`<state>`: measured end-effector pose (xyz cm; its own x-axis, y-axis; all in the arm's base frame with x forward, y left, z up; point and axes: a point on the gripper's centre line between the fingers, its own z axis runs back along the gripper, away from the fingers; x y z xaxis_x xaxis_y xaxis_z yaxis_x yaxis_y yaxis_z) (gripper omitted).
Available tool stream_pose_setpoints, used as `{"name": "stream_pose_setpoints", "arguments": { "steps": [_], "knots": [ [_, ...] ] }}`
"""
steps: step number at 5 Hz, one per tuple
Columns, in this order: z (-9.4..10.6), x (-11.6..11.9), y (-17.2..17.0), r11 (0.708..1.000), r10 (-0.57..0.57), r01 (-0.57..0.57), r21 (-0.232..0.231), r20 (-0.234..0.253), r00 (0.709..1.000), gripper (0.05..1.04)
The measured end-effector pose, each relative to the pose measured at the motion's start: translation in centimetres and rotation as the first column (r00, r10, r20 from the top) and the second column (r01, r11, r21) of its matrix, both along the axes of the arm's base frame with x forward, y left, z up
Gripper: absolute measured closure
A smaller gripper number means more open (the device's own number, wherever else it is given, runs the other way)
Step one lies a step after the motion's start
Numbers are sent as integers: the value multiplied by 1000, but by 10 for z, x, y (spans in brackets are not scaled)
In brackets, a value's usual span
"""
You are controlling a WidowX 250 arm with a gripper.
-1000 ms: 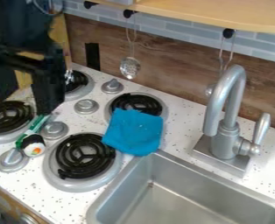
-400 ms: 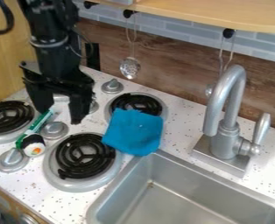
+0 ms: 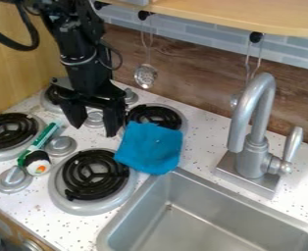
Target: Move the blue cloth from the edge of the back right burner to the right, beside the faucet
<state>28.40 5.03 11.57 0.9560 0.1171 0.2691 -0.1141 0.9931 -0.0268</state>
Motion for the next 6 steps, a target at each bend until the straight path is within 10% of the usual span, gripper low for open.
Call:
{"name": "stream_pose_setpoints", "arguments": {
  "steps": [3, 4, 6],
  "knots": [
    [0, 2, -1, 1000, -11, 11, -1, 10, 1000, 83],
    [-8, 25, 2, 995, -104, 103, 11, 119, 987, 83],
    [-38, 61, -16, 989, -146, 146, 8, 110, 983, 83]
  ]
}}
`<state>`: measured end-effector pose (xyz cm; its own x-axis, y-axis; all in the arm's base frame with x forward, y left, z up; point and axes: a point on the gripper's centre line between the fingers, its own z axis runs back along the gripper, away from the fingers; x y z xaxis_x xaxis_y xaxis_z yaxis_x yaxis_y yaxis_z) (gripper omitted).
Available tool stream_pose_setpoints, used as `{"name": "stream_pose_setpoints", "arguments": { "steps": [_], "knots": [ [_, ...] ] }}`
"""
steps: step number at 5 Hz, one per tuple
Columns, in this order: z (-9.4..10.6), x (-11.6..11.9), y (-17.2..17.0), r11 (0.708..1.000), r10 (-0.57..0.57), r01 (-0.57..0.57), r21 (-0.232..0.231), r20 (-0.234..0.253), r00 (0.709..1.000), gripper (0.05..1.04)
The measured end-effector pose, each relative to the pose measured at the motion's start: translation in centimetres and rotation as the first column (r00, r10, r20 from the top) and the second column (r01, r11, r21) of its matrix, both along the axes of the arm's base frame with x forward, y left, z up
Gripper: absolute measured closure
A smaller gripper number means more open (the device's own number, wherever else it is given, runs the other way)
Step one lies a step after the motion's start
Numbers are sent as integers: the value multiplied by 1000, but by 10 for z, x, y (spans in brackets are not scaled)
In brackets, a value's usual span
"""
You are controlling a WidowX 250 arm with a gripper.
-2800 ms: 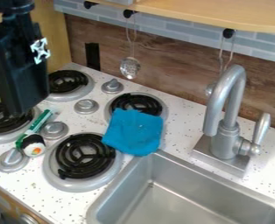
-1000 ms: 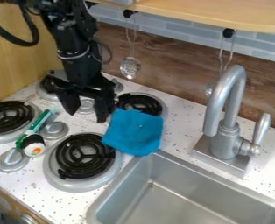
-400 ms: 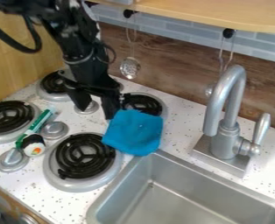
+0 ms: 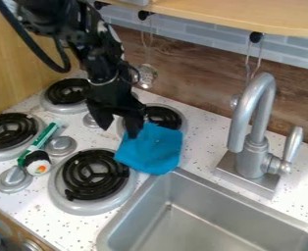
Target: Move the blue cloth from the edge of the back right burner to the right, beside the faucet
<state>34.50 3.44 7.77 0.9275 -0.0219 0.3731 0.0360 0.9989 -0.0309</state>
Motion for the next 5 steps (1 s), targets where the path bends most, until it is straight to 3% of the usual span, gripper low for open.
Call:
{"name": "stream_pose_setpoints", "arguments": {
  "steps": [3, 5],
  "knots": [
    [-29, 24, -30, 998, -35, 39, 58, -58, 998, 83],
    [-45, 28, -40, 996, -55, 61, 61, -99, 994, 83]
  ]
}}
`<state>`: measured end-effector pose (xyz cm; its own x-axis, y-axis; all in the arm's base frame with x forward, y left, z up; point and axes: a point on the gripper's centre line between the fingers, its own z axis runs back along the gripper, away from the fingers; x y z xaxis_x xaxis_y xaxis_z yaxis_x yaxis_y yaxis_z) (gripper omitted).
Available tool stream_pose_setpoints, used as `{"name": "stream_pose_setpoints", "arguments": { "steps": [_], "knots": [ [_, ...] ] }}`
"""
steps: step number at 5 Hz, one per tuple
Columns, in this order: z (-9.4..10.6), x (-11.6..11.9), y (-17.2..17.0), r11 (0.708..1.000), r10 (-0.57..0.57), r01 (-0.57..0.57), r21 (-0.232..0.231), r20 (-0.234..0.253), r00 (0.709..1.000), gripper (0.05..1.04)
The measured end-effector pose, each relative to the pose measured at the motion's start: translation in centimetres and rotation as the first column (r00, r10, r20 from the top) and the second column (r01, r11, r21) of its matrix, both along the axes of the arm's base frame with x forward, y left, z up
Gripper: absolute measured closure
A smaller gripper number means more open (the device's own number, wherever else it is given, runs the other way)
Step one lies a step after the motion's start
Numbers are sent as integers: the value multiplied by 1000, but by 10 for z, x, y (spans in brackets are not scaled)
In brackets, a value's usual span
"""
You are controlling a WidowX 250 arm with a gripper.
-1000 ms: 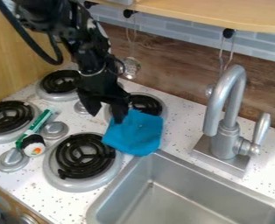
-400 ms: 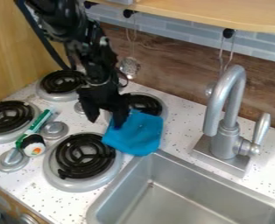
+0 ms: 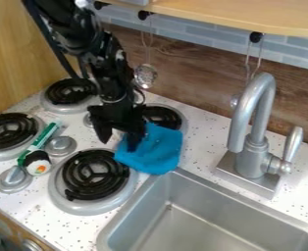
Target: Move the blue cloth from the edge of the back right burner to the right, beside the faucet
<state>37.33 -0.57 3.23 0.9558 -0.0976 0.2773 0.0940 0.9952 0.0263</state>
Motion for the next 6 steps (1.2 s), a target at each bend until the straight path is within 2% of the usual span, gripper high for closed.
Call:
{"name": "stream_pose_setpoints", "arguments": {
  "steps": [3, 6],
  "knots": [
    [-14, 12, -30, 998, -59, 60, 25, -36, 998, 83],
    [-14, 9, -60, 991, -131, 132, 32, -31, 991, 83]
  ]
}}
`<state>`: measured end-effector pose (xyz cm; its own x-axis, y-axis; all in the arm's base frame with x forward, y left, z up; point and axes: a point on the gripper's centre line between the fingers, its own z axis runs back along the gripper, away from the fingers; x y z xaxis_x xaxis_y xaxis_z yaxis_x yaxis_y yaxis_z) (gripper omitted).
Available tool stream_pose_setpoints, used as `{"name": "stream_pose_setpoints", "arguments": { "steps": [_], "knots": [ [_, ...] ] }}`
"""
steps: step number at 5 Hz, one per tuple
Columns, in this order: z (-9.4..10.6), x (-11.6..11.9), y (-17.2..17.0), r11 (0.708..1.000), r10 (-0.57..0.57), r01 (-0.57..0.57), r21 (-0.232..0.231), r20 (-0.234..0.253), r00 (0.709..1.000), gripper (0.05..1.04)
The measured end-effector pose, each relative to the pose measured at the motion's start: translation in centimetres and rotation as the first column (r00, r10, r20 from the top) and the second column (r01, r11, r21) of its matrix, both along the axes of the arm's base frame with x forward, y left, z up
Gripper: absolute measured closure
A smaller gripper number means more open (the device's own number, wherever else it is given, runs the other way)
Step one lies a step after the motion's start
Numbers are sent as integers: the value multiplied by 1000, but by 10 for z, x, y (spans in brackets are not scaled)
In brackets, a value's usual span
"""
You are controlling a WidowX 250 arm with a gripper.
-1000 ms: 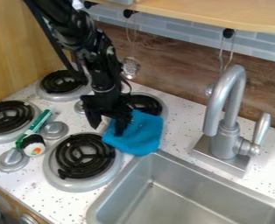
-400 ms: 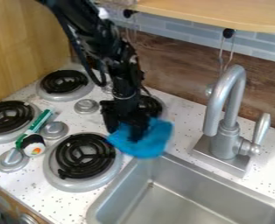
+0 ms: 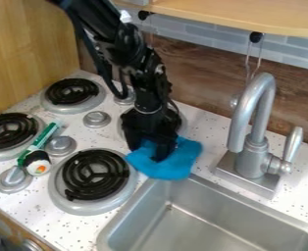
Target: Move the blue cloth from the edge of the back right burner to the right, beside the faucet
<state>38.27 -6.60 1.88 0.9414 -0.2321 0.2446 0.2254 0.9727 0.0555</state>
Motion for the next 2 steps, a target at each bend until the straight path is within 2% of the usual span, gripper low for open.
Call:
{"name": "stream_pose_setpoints", "arguments": {
  "steps": [2],
  "knots": [
    [6, 17, -16, 999, 6, -6, -35, 9, 1000, 83]
  ]
}}
